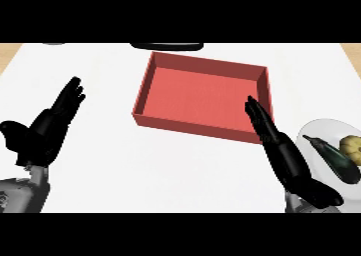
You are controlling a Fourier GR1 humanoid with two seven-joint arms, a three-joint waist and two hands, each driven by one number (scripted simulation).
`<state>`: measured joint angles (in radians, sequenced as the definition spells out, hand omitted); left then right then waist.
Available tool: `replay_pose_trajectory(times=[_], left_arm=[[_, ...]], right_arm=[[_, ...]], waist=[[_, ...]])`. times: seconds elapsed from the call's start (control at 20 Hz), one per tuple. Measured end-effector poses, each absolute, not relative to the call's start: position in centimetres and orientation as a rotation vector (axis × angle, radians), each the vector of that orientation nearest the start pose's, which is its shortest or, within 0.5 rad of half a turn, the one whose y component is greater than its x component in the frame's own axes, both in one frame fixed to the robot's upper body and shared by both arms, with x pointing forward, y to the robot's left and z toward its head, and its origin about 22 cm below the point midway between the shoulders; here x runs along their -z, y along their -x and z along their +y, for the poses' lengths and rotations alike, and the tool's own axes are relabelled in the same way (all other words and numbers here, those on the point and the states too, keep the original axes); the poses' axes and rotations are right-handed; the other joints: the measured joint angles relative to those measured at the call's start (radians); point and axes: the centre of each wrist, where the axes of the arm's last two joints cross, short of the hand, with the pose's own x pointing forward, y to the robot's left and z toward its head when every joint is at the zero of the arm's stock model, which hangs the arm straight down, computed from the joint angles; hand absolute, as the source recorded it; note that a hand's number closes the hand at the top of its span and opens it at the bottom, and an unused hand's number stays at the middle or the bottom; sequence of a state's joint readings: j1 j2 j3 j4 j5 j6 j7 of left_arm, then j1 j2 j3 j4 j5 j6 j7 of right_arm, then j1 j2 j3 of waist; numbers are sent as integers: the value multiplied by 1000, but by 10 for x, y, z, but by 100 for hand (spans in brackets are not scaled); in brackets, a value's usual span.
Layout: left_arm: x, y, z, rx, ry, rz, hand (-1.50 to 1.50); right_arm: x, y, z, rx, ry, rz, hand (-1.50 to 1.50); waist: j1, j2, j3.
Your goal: Pick the eggplant from the plate and place it in the cardboard box
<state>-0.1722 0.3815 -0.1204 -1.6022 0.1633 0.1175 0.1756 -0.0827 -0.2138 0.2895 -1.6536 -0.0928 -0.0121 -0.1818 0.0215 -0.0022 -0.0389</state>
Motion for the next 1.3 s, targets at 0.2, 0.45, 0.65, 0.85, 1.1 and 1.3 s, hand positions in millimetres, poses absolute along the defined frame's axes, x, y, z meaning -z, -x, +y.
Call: replay_pose_trajectory(times=[0.2, 0.45, 0.65, 0.85, 1.1, 1.3], left_arm=[[-61, -273, 278, 200, -215, -1551, 0], [-40, -262, 285, 208, -316, -1498, 0], [-20, -250, 283, 208, -341, -1470, 0], [-16, -248, 283, 210, -354, -1463, 0], [-15, -245, 284, 212, -358, -1461, 0], [-15, -247, 281, 216, -356, -1465, 0]], right_arm=[[-59, -277, -233, -389, -228, -1843, -150], [-87, -301, -308, -570, 81, -1759, -150], [-65, -308, -360, -416, 174, -1721, -150], [-64, -317, -405, -464, 189, -1718, -150], [-99, -319, -434, -792, 301, -1607, -150], [-133, -323, -443, -1068, 365, -1443, -150]], waist=[[-2, 4, 25], [7, 12, 30], [4, 13, 37], [2, 10, 40], [5, 9, 40], [9, 9, 38]])
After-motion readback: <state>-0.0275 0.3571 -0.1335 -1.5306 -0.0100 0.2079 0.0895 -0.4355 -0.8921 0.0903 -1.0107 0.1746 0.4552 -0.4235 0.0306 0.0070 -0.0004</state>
